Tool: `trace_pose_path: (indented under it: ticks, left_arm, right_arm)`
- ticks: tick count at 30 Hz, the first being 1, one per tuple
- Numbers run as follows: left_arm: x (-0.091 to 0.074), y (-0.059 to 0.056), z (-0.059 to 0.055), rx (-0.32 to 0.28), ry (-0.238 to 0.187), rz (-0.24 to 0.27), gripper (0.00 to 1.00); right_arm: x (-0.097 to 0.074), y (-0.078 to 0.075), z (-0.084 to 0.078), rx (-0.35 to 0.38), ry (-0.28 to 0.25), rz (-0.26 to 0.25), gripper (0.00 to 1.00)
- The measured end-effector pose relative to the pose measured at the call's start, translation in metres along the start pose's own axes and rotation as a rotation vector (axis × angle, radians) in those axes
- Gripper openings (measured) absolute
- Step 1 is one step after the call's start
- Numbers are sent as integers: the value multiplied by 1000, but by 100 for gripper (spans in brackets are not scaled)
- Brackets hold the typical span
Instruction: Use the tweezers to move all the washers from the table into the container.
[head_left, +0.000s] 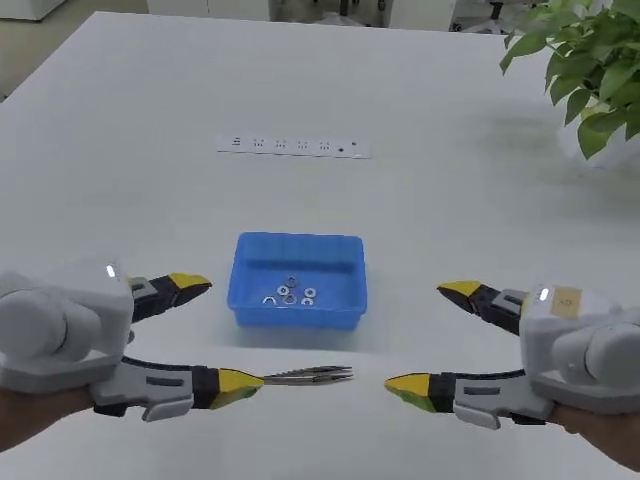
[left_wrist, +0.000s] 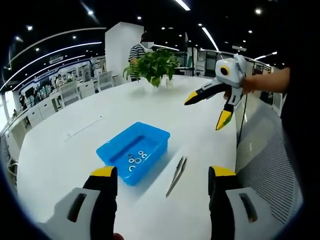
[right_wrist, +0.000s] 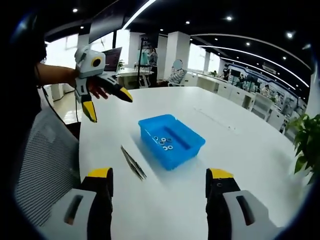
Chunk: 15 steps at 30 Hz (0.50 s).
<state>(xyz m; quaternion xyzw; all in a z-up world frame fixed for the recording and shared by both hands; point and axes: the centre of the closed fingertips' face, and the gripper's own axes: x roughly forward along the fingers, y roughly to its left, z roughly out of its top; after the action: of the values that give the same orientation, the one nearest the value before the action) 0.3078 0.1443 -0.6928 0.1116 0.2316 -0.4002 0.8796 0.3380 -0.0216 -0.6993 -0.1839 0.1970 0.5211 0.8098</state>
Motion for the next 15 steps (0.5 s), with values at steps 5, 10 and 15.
trace_pose_path:
  ticks: [5,10,15]
  left_arm:
    - [-5,-4,2,-14,-15,14,86]
    - [-10,-5,3,-20,-30,28,93]
    - [-16,-3,4,-41,-51,51,99]
  right_arm:
    - [-6,-1,-2,31,-25,-21,85]
    - [-9,-1,-2,38,-41,-32,92]
    - [-11,0,-2,56,-48,-32,99]
